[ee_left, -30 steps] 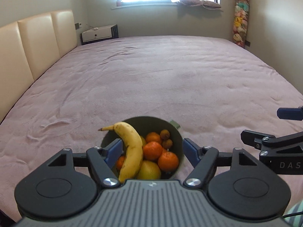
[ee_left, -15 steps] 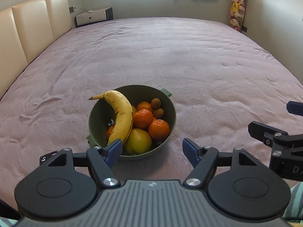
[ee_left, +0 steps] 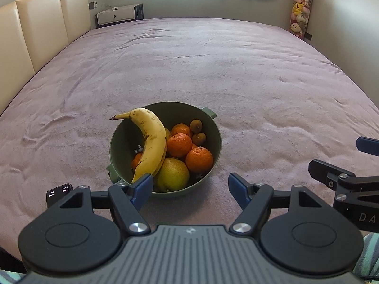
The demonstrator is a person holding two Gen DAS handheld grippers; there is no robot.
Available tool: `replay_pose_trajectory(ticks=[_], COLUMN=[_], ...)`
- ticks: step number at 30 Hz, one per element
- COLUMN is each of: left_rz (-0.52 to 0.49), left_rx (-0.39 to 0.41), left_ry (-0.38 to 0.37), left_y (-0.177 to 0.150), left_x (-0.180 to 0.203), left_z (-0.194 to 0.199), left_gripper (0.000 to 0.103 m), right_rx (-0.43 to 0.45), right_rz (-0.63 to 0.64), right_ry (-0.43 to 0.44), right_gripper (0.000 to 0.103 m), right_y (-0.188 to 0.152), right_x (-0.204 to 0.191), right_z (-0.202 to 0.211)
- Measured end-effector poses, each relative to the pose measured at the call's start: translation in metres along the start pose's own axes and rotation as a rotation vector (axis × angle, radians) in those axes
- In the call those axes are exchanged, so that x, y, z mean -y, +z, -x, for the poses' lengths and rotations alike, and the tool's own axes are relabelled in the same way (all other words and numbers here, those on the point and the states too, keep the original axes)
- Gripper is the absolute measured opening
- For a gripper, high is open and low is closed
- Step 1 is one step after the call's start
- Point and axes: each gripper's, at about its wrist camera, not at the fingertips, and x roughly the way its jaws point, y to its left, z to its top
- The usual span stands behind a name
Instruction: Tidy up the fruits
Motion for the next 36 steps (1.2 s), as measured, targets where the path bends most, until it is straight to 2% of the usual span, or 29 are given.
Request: replay_pose_trajectory(ticks=[36], left_rz=[-0.003], left_rx=[0.001], left_ry=[0.003], left_y=[0.0014], left_x=[-0.0002], left_z=[0.0007], left_gripper=[0.085], right_rx=[-0.016], right_rz=[-0.024], right_ry=[0.004], right_gripper=[0.093], right_y=[-0.0007], right_x=[0.0057], right_z=[-0.0054])
